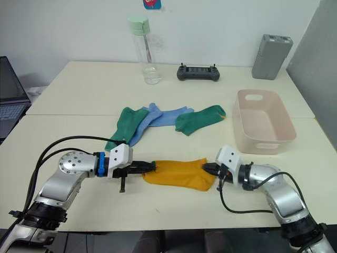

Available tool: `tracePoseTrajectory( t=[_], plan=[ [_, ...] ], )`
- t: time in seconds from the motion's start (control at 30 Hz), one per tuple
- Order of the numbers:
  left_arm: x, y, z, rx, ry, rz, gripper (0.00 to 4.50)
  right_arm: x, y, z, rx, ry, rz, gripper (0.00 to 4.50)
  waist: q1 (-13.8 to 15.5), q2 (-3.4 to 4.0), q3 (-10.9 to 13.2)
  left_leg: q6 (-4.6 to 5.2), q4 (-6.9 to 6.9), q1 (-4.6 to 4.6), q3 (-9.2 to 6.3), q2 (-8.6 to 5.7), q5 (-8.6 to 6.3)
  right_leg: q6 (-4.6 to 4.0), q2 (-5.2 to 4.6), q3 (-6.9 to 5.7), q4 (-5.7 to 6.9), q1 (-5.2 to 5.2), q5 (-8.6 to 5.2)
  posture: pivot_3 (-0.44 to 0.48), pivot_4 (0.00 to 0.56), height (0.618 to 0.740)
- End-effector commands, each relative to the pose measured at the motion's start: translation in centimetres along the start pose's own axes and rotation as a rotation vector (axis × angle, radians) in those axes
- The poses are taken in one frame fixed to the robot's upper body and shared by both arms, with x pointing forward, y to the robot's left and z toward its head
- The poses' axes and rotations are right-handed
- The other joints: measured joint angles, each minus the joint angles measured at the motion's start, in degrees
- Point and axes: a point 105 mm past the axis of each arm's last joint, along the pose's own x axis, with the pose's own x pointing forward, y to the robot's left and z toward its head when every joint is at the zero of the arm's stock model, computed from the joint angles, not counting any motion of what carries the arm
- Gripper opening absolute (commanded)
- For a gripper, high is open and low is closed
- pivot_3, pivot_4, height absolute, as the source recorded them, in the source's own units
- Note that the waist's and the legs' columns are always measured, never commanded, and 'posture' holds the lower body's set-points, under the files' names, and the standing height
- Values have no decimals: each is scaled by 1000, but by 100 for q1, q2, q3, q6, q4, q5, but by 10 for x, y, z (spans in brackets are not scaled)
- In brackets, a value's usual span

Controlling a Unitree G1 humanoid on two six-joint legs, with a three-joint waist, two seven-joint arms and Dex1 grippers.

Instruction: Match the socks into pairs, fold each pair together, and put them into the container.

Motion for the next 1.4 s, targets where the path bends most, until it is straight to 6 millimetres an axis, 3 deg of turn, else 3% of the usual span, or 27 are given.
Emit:
tracePoseTrajectory(
  t=[0.03,0.2,0.43,0.57,0.67,0.73,0.83,1.13,1.4],
  plan=[
    [0,-5,8,35,1,-16,16,8,12,9,-2,-31,39,0,5,-1,0,0,0,0,1,-1,0,0,-1,1,0,0,0,0,150,740],
    [2,-5,-18,110,128,-8,16,11,20,-24,-1,94,50,0,33,-1,-1,0,3,0,2,-2,0,-33,-1,2,-2,0,-18,0,150,740],
    [-12,-7,-33,126,180,-13,16,-7,20,-29,22,131,39,0,21,-1,-1,0,2,2,5,0,0,-35,-2,4,-1,-1,-19,0,150,740],
    [-15,-8,-25,100,121,-14,16,-18,27,-21,17,112,85,0,14,-1,-1,0,2,2,6,0,0,-35,-2,5,-1,-1,-20,0,150,740],
    [-14,-5,-11,85,56,14,16,-22,18,1,71,14,33,0,5,-1,-1,0,2,2,6,2,0,-35,-2,4,0,-1,-20,0,150,740],
    [-13,-3,-1,103,18,35,0,-27,3,10,125,-30,-53,389,10,-1,-1,0,3,1,5,2,0,-33,-2,3,0,0,-18,0,150,740],
    [-13,-3,11,104,-24,51,0,-34,-10,5,213,-35,-153,1315,13,-2,-1,0,5,1,7,0,0,-30,-4,6,-2,3,-17,0,150,740],
    [-11,-3,16,138,-36,32,0,-28,-5,-30,334,91,-201,4468,11,-2,-1,0,0,1,6,0,0,-34,-3,4,-2,-1,-19,0,150,740],
    [-6,-3,9,164,-41,26,0,-9,5,-45,333,205,-168,4468,-3,-7,-5,0,3,5,8,1,0,-34,-2,6,-2,0,-19,0,150,740]
  ],
)
